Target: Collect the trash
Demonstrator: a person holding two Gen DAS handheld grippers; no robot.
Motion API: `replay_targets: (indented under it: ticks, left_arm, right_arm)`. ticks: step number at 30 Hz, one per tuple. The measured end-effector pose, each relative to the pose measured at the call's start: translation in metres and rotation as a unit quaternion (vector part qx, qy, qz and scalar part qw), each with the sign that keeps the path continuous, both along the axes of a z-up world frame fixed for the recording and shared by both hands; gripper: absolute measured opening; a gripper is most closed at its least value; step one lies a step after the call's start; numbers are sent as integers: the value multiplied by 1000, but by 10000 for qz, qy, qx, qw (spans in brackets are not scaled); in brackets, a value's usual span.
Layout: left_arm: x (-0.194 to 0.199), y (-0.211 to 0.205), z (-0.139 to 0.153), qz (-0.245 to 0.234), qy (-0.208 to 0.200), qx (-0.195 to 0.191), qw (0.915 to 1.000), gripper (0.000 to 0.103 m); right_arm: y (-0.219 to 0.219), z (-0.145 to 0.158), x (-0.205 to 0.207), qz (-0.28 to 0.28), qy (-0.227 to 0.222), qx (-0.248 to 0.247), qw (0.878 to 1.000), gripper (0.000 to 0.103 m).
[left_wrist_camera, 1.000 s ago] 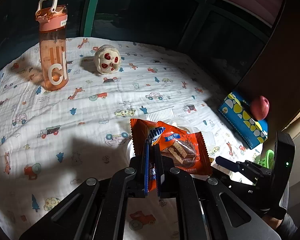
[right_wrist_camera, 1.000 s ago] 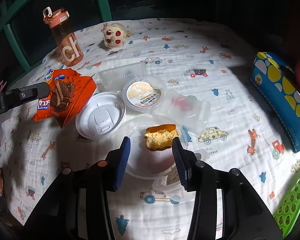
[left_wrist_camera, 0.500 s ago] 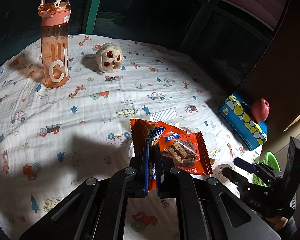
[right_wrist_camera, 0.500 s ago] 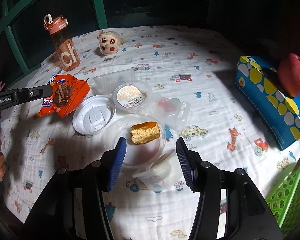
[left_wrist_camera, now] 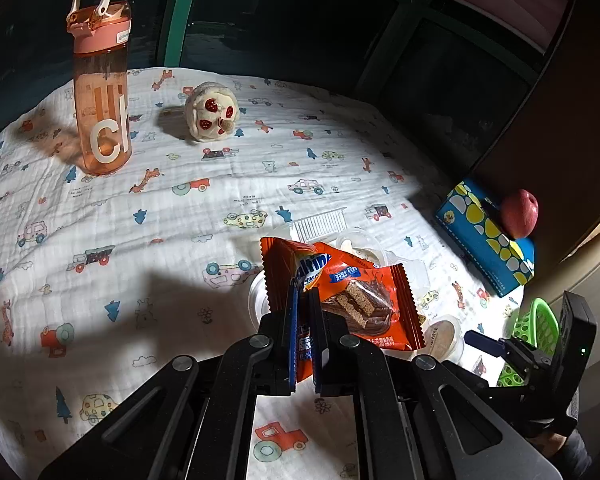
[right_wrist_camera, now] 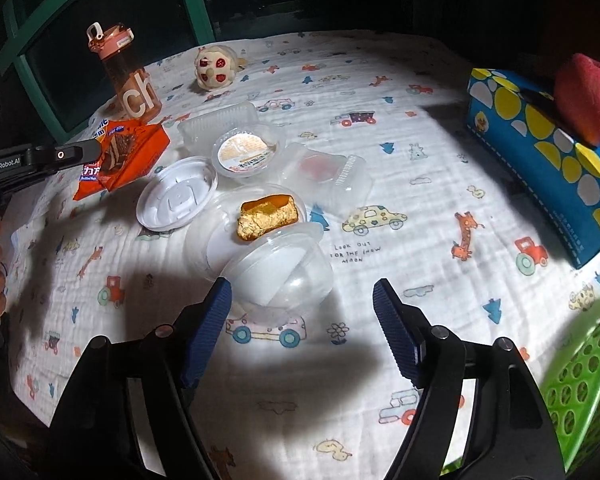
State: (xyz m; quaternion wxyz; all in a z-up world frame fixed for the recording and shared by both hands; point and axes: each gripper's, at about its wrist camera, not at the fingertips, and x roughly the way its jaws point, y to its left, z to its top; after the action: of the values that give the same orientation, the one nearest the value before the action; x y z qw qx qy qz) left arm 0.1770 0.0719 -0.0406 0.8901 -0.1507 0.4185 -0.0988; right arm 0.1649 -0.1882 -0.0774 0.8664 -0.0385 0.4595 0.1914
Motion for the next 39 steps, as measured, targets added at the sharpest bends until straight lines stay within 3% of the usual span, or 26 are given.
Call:
replay_targets:
  ticks: [8,12,21,30,39]
  left_arm:
    - [1,2,-3,34,66,18,10000,6]
    - [0,2,-4,40,89,46,9999,6]
    - [-8,-17,12,-159,-67,52,9998,6]
    - [-25,-93,31,-970,-277,-13,9949,6]
    - [-31,-207,51,-1972,-339,-70,9797,6]
  right_arm:
    - [11,-11,7,219,109,351,9991,75]
    - [14,-12,5,250,115,542,9982,60]
    - [-13,17,-26,-199,-213,646,9975,60]
    - [-84,52,-75,-1049,-528,527,9917,60]
    - [-171,66,-118,-1954,-710,299,9777,60]
